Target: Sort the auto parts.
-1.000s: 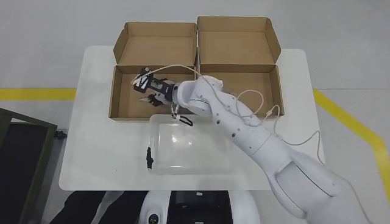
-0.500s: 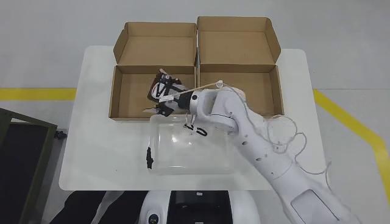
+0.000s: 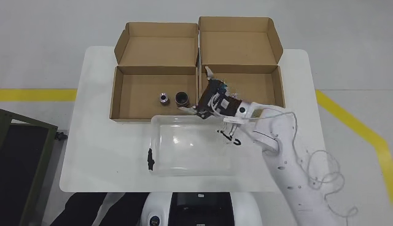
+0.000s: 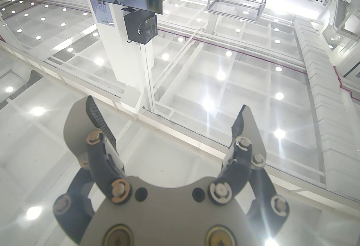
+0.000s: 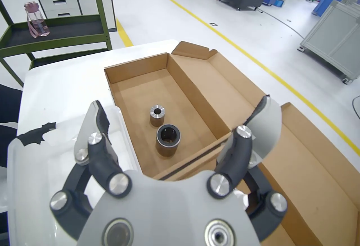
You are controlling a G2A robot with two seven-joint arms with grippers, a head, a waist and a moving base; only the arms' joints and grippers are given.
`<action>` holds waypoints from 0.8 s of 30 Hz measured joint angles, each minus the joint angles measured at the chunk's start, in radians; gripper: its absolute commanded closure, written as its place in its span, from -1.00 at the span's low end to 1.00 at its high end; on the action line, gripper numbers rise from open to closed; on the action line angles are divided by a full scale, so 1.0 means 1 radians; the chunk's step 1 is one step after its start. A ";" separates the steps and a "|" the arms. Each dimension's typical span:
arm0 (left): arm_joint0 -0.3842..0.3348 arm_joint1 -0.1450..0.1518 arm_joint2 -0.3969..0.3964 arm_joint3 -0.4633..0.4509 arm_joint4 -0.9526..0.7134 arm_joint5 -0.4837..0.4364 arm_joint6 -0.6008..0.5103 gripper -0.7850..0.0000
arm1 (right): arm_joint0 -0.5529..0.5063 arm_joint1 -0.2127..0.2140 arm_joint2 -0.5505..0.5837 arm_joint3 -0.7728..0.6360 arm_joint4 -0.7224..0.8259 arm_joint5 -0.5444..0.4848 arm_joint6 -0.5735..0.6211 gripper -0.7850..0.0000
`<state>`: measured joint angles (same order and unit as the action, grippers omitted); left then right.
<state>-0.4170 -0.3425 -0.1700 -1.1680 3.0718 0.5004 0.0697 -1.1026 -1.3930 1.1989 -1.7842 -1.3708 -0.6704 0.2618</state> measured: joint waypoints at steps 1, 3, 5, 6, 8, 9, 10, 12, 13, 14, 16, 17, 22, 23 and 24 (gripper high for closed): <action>0.000 0.000 0.000 0.000 0.000 0.000 0.000 -1.00 | -0.024 0.006 0.023 -0.010 -0.013 -0.002 -0.026 -1.00; 0.000 0.000 0.000 0.000 0.000 0.000 0.000 -1.00 | -0.062 0.014 0.056 -0.026 -0.030 0.000 -0.062 -1.00; 0.000 0.000 0.000 0.000 0.000 0.000 0.000 -1.00 | -0.108 0.022 0.096 -0.049 -0.042 0.006 -0.100 -1.00; 0.000 0.000 0.000 0.000 0.000 0.000 0.000 -1.00 | -0.129 0.026 0.112 -0.060 -0.045 0.007 -0.115 -1.00; 0.000 0.000 0.000 0.000 0.000 0.000 0.000 -1.00 | -0.176 0.033 0.150 -0.088 -0.049 0.016 -0.147 -1.00; 0.000 0.000 0.000 0.000 0.000 0.000 0.000 -1.00 | -0.196 0.036 0.167 -0.099 -0.050 0.024 -0.160 -1.00; 0.000 0.000 0.000 0.000 0.000 0.000 0.000 -1.00 | -0.224 0.039 0.188 -0.113 -0.053 0.037 -0.177 -1.00; 0.000 0.000 0.000 0.000 0.000 0.000 0.000 -1.00 | -0.267 0.044 0.219 -0.133 -0.056 0.055 -0.202 -1.00; 0.000 0.000 0.000 0.000 0.000 0.000 0.000 -1.00 | -0.295 0.048 0.241 -0.145 -0.055 0.066 -0.220 -1.00; 0.000 0.000 0.000 0.000 0.000 0.000 0.000 -1.00 | -0.317 0.050 0.259 -0.153 -0.055 0.074 -0.233 -1.00; 0.000 0.000 0.000 0.000 0.000 0.000 0.000 -1.00 | -0.370 0.055 0.301 -0.175 -0.055 0.093 -0.264 -1.00; 0.000 0.000 0.000 0.000 0.000 0.000 0.000 -1.00 | -0.393 0.058 0.319 -0.186 -0.055 0.101 -0.277 -1.00; 0.000 0.000 0.000 0.000 0.000 0.000 0.000 -1.00 | -0.529 0.068 0.417 -0.245 -0.053 0.141 -0.350 -1.00; 0.000 0.000 0.000 0.000 0.000 0.000 0.000 -1.00 | -0.550 0.069 0.431 -0.251 -0.051 0.147 -0.361 -1.00; 0.000 0.000 0.000 0.000 0.000 0.000 0.000 -1.00 | -0.569 0.070 0.444 -0.256 -0.048 0.152 -0.371 -1.00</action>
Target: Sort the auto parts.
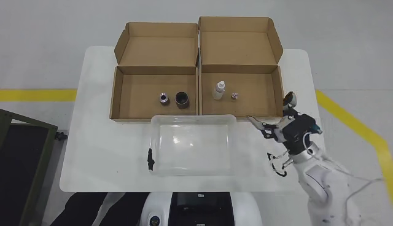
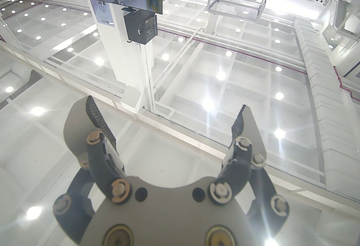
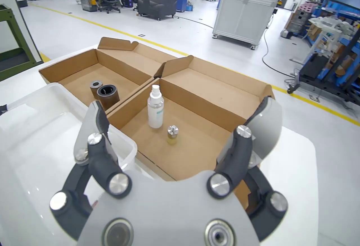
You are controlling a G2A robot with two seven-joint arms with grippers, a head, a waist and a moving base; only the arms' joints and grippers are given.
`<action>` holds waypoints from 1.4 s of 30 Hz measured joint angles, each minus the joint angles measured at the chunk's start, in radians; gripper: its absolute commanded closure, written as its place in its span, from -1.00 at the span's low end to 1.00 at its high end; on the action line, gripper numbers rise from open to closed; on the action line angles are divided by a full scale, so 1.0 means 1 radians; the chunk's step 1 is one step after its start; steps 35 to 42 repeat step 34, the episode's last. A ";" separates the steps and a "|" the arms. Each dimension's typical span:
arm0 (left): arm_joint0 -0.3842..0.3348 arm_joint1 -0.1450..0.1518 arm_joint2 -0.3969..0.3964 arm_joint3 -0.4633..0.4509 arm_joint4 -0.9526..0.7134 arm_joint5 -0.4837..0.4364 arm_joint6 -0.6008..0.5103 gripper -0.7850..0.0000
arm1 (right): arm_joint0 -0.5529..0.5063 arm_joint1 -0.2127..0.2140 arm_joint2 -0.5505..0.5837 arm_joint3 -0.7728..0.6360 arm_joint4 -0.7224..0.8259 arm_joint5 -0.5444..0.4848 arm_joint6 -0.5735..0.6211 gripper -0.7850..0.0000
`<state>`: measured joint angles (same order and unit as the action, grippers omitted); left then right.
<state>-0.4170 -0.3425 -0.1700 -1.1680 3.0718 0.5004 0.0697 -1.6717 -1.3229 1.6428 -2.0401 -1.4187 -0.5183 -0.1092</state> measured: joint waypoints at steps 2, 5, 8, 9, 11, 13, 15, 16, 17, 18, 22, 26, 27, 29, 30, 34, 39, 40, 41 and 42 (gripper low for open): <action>0.000 0.000 0.000 0.000 0.000 0.000 0.000 -1.00 | -0.037 0.002 0.024 -0.005 0.009 0.007 -0.021 -1.00; 0.000 0.000 0.000 0.000 0.000 0.000 0.000 -1.00 | -0.077 0.005 0.057 -0.006 0.027 0.012 -0.039 -1.00; 0.000 0.000 0.000 0.000 0.000 0.000 0.000 -1.00 | -0.114 0.008 0.092 -0.016 0.053 0.022 -0.058 -1.00; 0.000 0.000 0.000 0.000 0.000 0.000 0.000 -1.00 | -0.126 0.008 0.102 -0.019 0.061 0.024 -0.064 -1.00; 0.000 0.000 0.000 0.000 0.000 0.000 0.000 -1.00 | -0.152 0.009 0.121 -0.025 0.083 0.029 -0.070 -1.00; 0.000 0.000 0.000 0.000 0.000 0.000 0.000 -1.00 | -0.173 0.009 0.132 -0.037 0.109 0.040 -0.066 -1.00; 0.000 0.000 0.000 0.000 0.000 0.000 0.000 -1.00 | -0.185 0.010 0.139 -0.050 0.116 0.049 -0.068 -1.00; 0.000 0.000 0.000 0.000 0.000 0.000 0.000 -1.00 | -0.191 0.010 0.142 -0.054 0.121 0.055 -0.073 -1.00; 0.000 0.000 0.000 0.000 0.000 0.000 0.000 -1.00 | -0.195 0.010 0.143 -0.055 0.125 0.060 -0.076 -1.00; 0.000 0.000 0.000 0.000 0.000 0.000 0.000 -1.00 | -0.198 0.010 0.145 -0.055 0.129 0.064 -0.078 -1.00; 0.000 0.000 0.000 0.000 0.000 0.000 0.000 -1.00 | -0.199 0.011 0.147 -0.054 0.133 0.067 -0.078 -1.00; 0.000 0.000 0.000 0.000 0.000 0.000 0.000 -1.00 | -0.199 0.011 0.147 -0.054 0.132 0.067 -0.078 -1.00; 0.000 0.000 0.000 0.000 0.000 0.000 0.000 -1.00 | -0.199 0.011 0.147 -0.054 0.132 0.067 -0.078 -1.00; 0.000 0.000 0.000 0.000 0.000 0.000 0.000 -1.00 | -0.199 0.010 0.147 -0.054 0.132 0.067 -0.078 -1.00; 0.000 0.000 0.000 0.000 0.000 0.000 0.000 -1.00 | -0.199 0.010 0.147 -0.054 0.132 0.067 -0.078 -1.00; 0.000 0.000 0.000 0.000 0.000 0.000 0.000 -1.00 | -0.199 0.010 0.147 -0.054 0.132 0.067 -0.078 -1.00; 0.000 0.000 0.000 0.000 0.000 0.000 0.000 -1.00 | -0.199 0.010 0.147 -0.054 0.132 0.067 -0.078 -1.00; 0.000 0.000 0.000 0.000 0.000 0.000 0.000 -1.00 | -0.199 0.010 0.147 -0.054 0.132 0.067 -0.078 -1.00; 0.000 0.000 0.000 0.000 0.000 0.000 0.000 -1.00 | -0.199 0.010 0.147 -0.054 0.132 0.067 -0.078 -1.00; 0.000 0.000 0.000 0.000 0.000 0.000 0.000 -1.00 | -0.199 0.010 0.147 -0.054 0.132 0.067 -0.078 -1.00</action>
